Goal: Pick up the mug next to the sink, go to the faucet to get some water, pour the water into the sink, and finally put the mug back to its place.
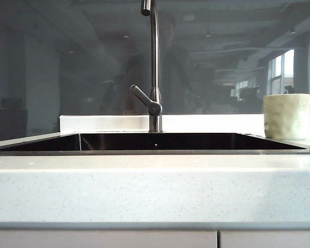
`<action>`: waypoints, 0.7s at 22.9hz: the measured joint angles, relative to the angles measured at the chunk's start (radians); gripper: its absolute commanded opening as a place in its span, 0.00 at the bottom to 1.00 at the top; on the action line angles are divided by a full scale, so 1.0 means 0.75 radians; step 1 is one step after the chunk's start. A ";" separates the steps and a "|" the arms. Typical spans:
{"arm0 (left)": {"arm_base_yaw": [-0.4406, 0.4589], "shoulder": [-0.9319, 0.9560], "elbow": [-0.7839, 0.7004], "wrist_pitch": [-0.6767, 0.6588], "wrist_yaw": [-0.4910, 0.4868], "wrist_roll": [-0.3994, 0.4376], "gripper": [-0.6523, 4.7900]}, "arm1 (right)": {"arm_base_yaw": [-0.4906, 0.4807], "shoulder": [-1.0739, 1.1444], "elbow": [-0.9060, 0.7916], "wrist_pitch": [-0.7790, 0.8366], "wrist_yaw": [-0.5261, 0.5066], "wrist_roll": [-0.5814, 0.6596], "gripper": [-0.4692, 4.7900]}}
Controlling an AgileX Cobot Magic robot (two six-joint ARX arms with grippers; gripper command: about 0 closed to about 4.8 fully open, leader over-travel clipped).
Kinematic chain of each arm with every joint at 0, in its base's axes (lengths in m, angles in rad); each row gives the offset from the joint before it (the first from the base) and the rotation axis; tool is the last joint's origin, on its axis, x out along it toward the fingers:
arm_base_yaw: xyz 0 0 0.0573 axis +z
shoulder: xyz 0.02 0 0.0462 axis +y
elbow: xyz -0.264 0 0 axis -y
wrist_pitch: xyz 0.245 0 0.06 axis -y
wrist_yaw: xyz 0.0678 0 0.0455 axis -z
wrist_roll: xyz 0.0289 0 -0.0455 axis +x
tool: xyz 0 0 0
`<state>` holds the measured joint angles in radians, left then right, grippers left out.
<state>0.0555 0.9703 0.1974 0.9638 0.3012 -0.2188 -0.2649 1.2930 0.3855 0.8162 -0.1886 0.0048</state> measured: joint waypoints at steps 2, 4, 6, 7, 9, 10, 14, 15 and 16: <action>-0.001 0.178 0.102 0.056 0.073 -0.001 0.11 | -0.002 0.173 0.096 0.049 -0.042 -0.002 0.56; -0.001 0.326 0.209 0.096 0.152 -0.001 0.11 | 0.004 0.375 0.242 0.083 -0.101 -0.015 0.56; -0.001 0.391 0.262 0.099 0.195 -0.005 0.11 | 0.004 0.480 0.310 0.077 -0.104 -0.018 0.56; -0.001 0.433 0.296 0.098 0.203 -0.005 0.11 | 0.004 0.520 0.345 0.079 -0.104 -0.019 0.56; -0.001 0.447 0.306 0.099 0.202 -0.005 0.11 | 0.004 0.574 0.379 0.102 -0.101 -0.019 0.56; -0.001 0.448 0.306 0.098 0.201 -0.005 0.11 | 0.004 0.587 0.384 0.109 -0.100 -0.019 0.56; -0.001 0.448 0.306 0.097 0.199 -0.003 0.11 | 0.004 0.654 0.397 0.215 -0.101 -0.033 0.54; -0.001 0.448 0.306 0.097 0.199 -0.003 0.11 | 0.004 0.664 0.408 0.217 -0.100 -0.033 0.54; -0.001 0.448 0.306 0.097 0.198 -0.003 0.11 | 0.004 0.672 0.418 0.220 -0.100 -0.033 0.52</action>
<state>0.0547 1.3064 0.4271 1.0367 0.4496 -0.2207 -0.2619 1.7969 0.6991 0.9813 -0.2638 -0.0200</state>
